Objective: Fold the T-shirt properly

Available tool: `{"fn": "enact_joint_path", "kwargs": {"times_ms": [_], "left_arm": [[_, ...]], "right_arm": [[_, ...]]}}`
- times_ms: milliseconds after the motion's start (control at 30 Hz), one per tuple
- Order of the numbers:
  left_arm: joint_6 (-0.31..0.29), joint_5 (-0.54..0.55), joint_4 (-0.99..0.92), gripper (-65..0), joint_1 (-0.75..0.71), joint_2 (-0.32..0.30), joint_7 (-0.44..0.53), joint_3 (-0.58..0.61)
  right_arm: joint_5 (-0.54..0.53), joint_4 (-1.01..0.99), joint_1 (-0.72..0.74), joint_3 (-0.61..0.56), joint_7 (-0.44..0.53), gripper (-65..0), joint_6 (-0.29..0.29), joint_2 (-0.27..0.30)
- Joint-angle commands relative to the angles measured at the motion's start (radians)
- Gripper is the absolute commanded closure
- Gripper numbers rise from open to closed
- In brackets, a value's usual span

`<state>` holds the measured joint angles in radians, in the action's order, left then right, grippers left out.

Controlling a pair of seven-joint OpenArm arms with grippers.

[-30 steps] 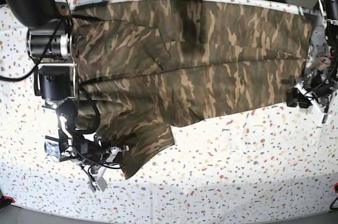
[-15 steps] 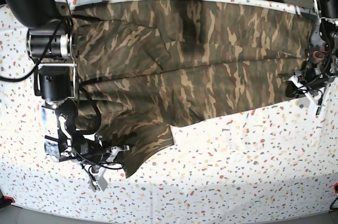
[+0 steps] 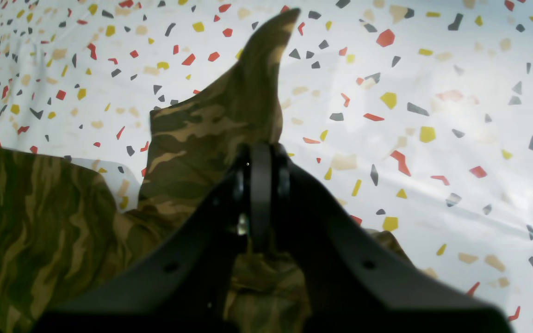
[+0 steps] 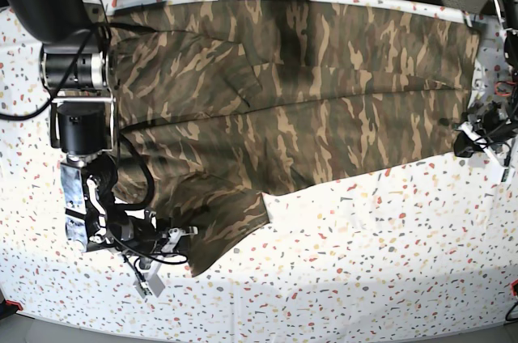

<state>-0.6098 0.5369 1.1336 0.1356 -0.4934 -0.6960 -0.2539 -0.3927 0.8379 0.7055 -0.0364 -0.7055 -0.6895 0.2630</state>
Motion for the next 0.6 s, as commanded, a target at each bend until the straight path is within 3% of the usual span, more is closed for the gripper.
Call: {"fn": "enact_joint_path", "kwargs": {"times_ms": [0,133,300,433,467,533,567], "left_arm": [[-0.006,0.013,0.019,-13.9,0.020,-0.023,0.003,-0.005],[-0.007,0.014,0.018,-15.7,0.019,-0.012,-0.076,-0.005],[-0.008,0.011,0.018,-15.7,0.020,0.020,-0.074,-0.005],[-0.008,-0.105,0.018,-15.3,0.019,0.037,-0.055,-0.005],[-0.007,-0.118,0.018,-13.3,0.019,0.036,-0.055,-0.005],[-0.004,-0.113,0.018,-0.2,0.019,0.028,-0.050,-0.005],[-0.004,-0.097,0.018,0.0,0.019,0.023,-0.043,-0.005]], "right_arm": [[-0.012,0.019,0.039,0.002,0.019,0.0,-0.009,0.009],[-0.013,0.019,0.039,0.002,0.019,0.0,-0.009,0.008],[-0.073,0.019,0.039,0.002,-0.017,0.0,-0.009,0.008],[-0.090,0.019,0.039,0.002,-0.046,0.0,-0.009,0.009],[-0.090,0.019,0.039,0.002,-0.052,0.0,-0.009,0.009],[-0.092,0.019,0.039,0.002,-0.055,0.0,-0.009,0.008],[-0.096,0.020,0.039,0.002,-0.055,0.0,-0.009,0.009]]}}
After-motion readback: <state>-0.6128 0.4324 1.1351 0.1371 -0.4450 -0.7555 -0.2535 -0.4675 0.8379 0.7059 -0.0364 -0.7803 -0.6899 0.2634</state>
